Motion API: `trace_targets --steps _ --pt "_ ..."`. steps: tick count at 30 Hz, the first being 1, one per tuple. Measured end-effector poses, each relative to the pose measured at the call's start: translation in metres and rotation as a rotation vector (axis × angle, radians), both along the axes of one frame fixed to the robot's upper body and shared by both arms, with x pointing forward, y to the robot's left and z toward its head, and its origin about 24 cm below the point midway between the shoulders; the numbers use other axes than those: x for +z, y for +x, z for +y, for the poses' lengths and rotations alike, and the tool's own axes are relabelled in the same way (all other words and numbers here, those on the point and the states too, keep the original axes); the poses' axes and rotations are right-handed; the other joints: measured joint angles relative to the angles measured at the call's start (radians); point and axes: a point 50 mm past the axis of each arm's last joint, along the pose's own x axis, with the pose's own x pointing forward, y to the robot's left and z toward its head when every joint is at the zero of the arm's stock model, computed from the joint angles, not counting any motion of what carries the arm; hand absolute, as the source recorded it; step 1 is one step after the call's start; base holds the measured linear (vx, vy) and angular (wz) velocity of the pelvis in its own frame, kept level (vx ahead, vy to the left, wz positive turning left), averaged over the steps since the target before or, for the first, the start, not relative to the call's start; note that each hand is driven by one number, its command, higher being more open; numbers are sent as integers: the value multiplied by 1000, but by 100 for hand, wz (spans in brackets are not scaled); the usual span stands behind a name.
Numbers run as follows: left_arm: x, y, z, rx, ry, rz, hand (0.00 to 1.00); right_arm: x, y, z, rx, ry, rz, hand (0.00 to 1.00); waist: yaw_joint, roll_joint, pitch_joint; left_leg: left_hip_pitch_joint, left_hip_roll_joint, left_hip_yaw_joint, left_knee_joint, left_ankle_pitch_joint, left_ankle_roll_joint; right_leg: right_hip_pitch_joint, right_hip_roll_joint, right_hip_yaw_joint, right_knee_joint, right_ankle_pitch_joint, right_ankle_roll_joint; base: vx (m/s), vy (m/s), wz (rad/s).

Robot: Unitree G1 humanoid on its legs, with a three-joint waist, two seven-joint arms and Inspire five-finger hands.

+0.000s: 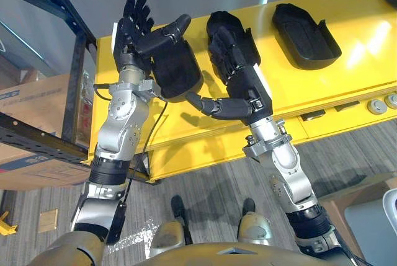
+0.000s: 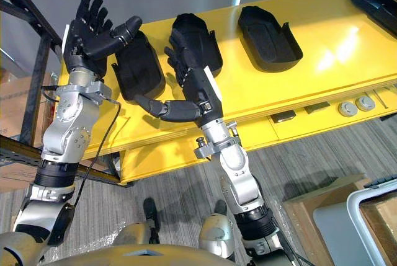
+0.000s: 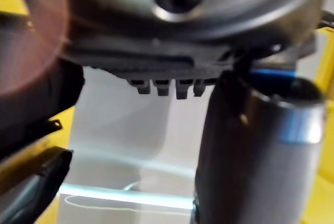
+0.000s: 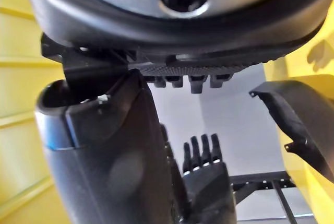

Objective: Walk over and take three plastic housings, then place them on the shelf

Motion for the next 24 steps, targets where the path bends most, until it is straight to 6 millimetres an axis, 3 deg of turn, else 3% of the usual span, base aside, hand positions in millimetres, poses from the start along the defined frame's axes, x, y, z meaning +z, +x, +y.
trace_targets --steps 3,8,12,15,20,24 --pt "-10 -10 3 33 28 10 100 -7 -3 -4 -48 -52 5 100 6 17 -27 -3 1 -3 0 0 0 9 3 -9 -20 9 1 0 -9 3" --pt "-26 -21 23 270 178 26 100 -9 -4 -11 -123 -150 -23 100 8 14 -40 -1 3 -17 0 0 0 37 10 -26 -53 27 7 8 -17 8" --pt "-33 -42 45 472 254 12 100 -15 -5 -26 -164 -239 -16 100 30 -5 -62 -3 2 -37 0 -1 -2 59 13 -51 -71 30 6 12 -15 14" --pt "-41 -63 55 509 245 1 100 -21 -8 -33 -197 -298 0 100 44 -29 -85 -3 2 -50 0 -4 -5 75 16 -61 -84 30 6 18 -16 14" --pt "-59 -96 39 442 181 -18 100 -25 -10 -38 -218 -233 41 100 67 -39 -91 -5 1 -59 0 -7 -9 80 16 -70 -84 28 5 -14 -7 7" --pt "-74 -102 20 339 171 24 100 -25 -7 -39 -276 -196 67 100 80 -41 -96 -2 2 -63 0 -12 -2 91 18 -79 -90 23 5 -44 -15 4"
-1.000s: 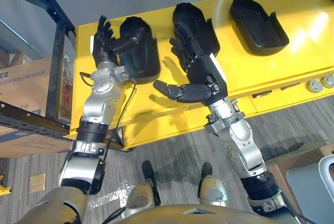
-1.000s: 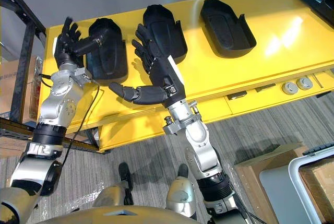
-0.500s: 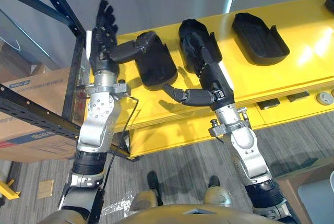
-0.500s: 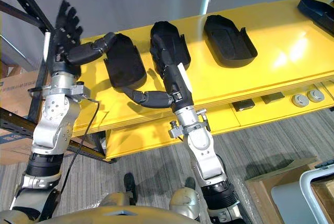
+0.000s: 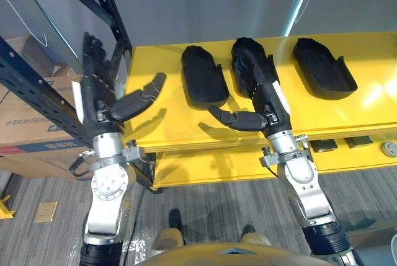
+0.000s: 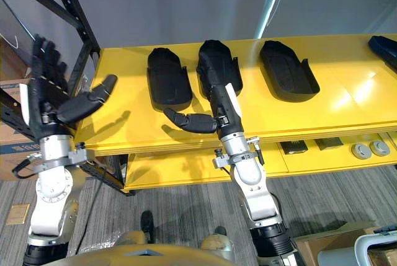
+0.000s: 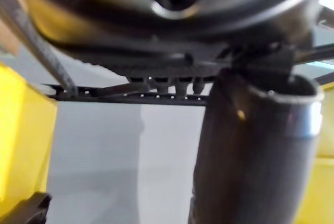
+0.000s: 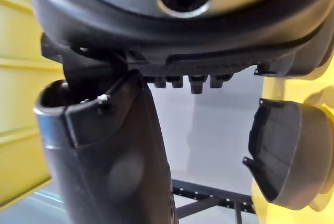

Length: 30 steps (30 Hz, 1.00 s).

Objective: Walk over and take three plastic housings, then place them on the shelf

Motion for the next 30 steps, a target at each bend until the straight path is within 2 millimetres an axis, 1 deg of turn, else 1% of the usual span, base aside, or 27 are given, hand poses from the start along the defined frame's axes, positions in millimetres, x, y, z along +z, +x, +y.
trace_targets --steps 2,4,7,8,11,12,15,17,20,23,30 --pt "-3 -3 -3 -16 6 1 100 -1 4 1 -29 18 13 100 0 -3 -4 -1 0 0 0 0 0 2 2 0 -6 1 1 -17 -7 1" --pt "-3 -5 -8 -25 30 -10 100 -2 12 1 -77 38 35 100 2 -8 -7 -3 0 -1 0 1 1 2 3 0 -11 4 3 0 0 0" --pt "-3 -5 -12 -47 24 -18 100 -1 18 2 -110 44 57 100 7 -8 -7 -6 -1 -6 0 2 1 2 3 -3 -11 5 2 4 -14 6" --pt "-4 -5 -14 -59 19 -17 100 -2 20 2 -127 50 66 100 8 -9 -7 -9 0 -10 0 7 -5 2 4 -6 -11 6 0 13 -21 9" --pt "-6 -4 -18 -93 21 -9 100 -7 27 2 -155 46 111 100 15 -9 -7 -17 -1 -21 0 14 0 2 5 -18 -11 9 2 14 -27 11" --pt "-8 -3 -21 -107 23 0 100 -10 30 2 -162 42 132 100 22 -9 -7 -17 -1 -22 0 14 0 3 5 -20 -10 9 1 13 -21 6" --pt "-15 -2 -25 -132 18 33 100 -15 36 5 -162 43 177 100 27 -9 -7 -18 -1 -30 0 19 -2 6 6 -27 -9 8 0 4 -23 6" --pt "-17 -1 -26 -143 22 41 100 -15 38 7 -153 39 182 100 30 -9 -7 -20 -1 -36 0 20 -3 6 7 -30 -9 8 -1 -18 -24 7" --pt "-17 -1 -26 -150 19 42 100 -13 43 9 -133 27 184 100 29 -9 -7 -21 -1 -36 0 20 -3 6 7 -30 -9 7 -2 -21 -11 1" --pt "-17 -1 -29 -174 23 44 100 -10 47 11 -119 16 189 100 30 -9 -7 -25 0 -38 0 15 -10 3 8 -32 -8 3 -6 -42 -13 1" --pt "-18 -1 -35 -212 26 48 100 -14 51 19 -71 -25 223 100 32 -10 -7 -33 -1 -47 0 18 -8 0 9 -40 -9 3 -6 -11 -13 3"
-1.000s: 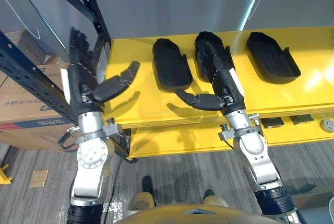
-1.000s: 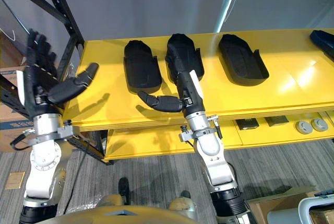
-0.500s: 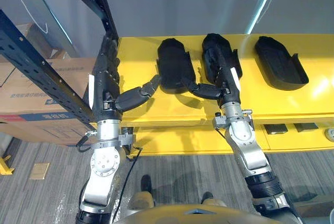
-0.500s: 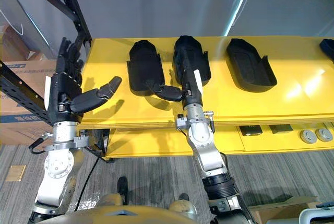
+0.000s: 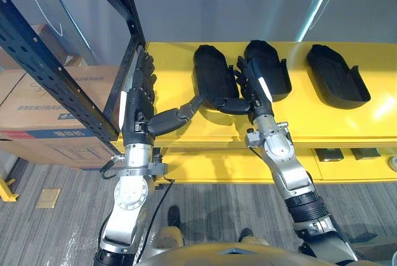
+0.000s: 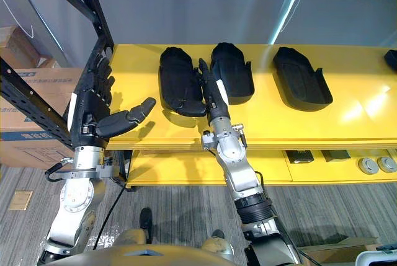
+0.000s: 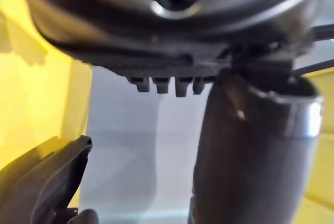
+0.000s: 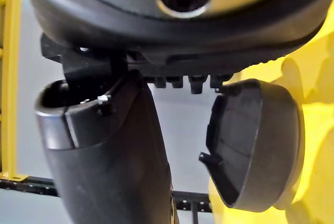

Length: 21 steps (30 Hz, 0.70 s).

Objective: Walk over and take three plastic housings, then place them on the shelf

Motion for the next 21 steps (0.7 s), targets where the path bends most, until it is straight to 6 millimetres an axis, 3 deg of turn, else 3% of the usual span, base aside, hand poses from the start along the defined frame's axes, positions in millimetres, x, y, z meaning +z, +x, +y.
trace_targets --steps 21 --pt "-4 1 -2 -19 6 20 100 -6 6 11 118 -49 63 100 1 -16 12 -1 1 -3 0 -1 -1 -1 0 -2 4 -6 -1 0 -1 0"
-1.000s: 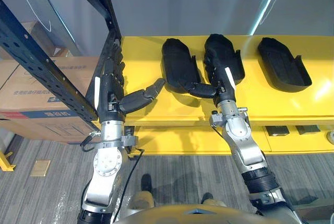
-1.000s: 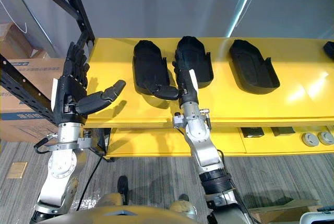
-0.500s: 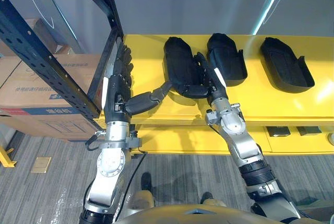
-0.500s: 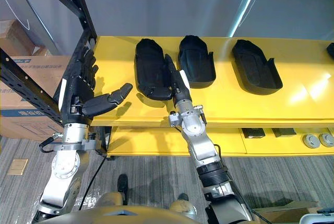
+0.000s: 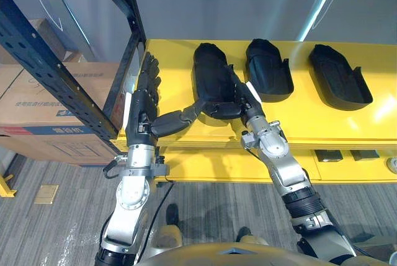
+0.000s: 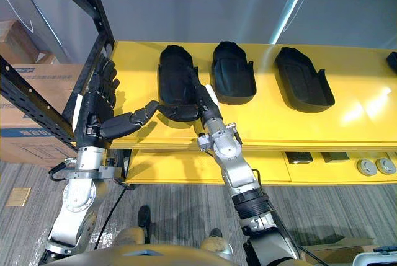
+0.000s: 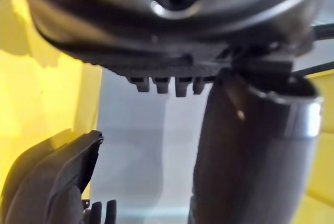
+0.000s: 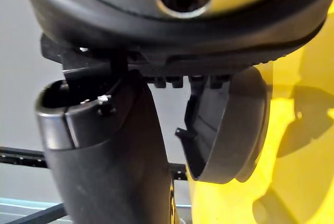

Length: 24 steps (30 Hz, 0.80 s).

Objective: Walk over and take three plastic housings, then place them on the shelf

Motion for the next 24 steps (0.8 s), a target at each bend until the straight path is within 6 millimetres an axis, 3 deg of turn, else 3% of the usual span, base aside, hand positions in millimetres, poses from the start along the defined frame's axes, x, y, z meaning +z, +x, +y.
trace_targets --steps 11,24 --pt "0 1 -3 -11 -2 3 100 6 0 16 115 -26 -16 100 5 -2 5 0 0 -2 0 -1 -1 0 0 -2 0 0 -2 0 0 0" --pt "-9 2 -7 -36 9 43 100 12 7 16 83 -64 -47 100 21 -1 6 -1 -1 -15 0 5 4 3 -1 -14 12 -8 -6 0 0 2"
